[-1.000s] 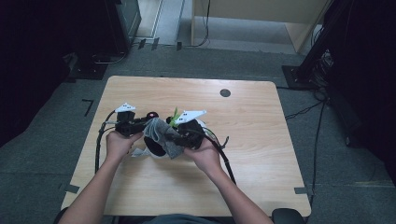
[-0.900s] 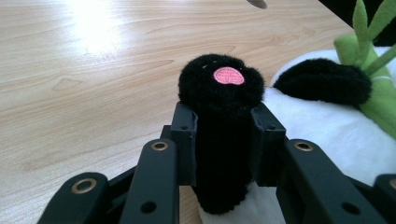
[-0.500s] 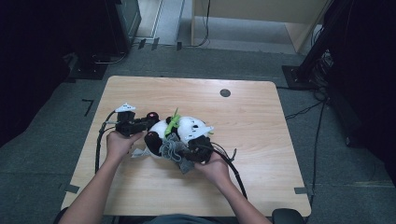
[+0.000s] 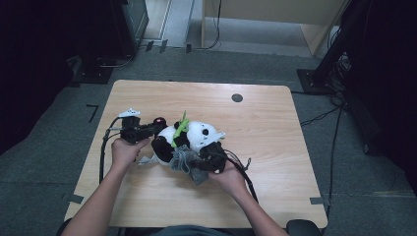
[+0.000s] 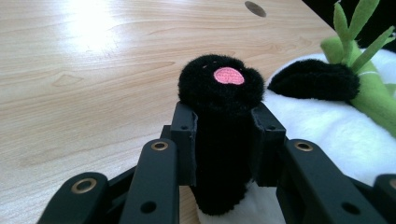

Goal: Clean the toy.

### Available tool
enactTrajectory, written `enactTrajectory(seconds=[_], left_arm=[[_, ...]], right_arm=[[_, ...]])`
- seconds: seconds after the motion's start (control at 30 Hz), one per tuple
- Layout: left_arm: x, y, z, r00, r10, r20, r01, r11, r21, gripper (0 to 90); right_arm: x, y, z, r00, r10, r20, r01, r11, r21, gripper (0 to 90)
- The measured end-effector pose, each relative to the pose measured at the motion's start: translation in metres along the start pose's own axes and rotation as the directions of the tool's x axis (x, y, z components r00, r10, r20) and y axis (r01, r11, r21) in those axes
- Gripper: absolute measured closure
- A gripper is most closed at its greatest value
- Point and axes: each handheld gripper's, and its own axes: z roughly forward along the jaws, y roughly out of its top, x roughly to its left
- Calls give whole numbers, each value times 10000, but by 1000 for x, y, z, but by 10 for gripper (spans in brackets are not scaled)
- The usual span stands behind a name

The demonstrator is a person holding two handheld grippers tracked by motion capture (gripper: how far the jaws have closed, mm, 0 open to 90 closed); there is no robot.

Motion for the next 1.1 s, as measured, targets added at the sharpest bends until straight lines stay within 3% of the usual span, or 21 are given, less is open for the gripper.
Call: enactTrajectory(seconds=[0.13,0.27,0.37,0.57,0.73,0.93,1.1], left_arm=[[-2,1,-1,10000,69,4,-69,10000,-5,682],[-3,2,-2,10000,88,20,-88,10000,10,682],[-5,2,-3,9999,109,88,-109,9999,1,682],[-5,3,-4,9999,97,138,-98,9999,36,683],[-3,3,-4,9996,19,281,-20,10000,36,682],[-4,2,-3,9994,28,341,-26,10000,-63,680],[-3,1,-3,9996,61,283,-58,9999,-100,678]], right_arm=[[7,26,-24,9991,-249,-357,212,9946,-1017,807],[15,59,-34,9971,-676,-339,624,9887,-1360,806],[15,85,-30,9942,-981,-439,923,9887,-1182,805],[12,116,-9,9874,-1453,-634,1426,9888,-451,802],[12,112,6,9825,-1663,-836,1699,9848,368,804],[-1,91,-4,9877,-1134,-1077,1144,9934,39,804],[-8,86,-28,9945,-816,-654,785,9957,-486,800]])
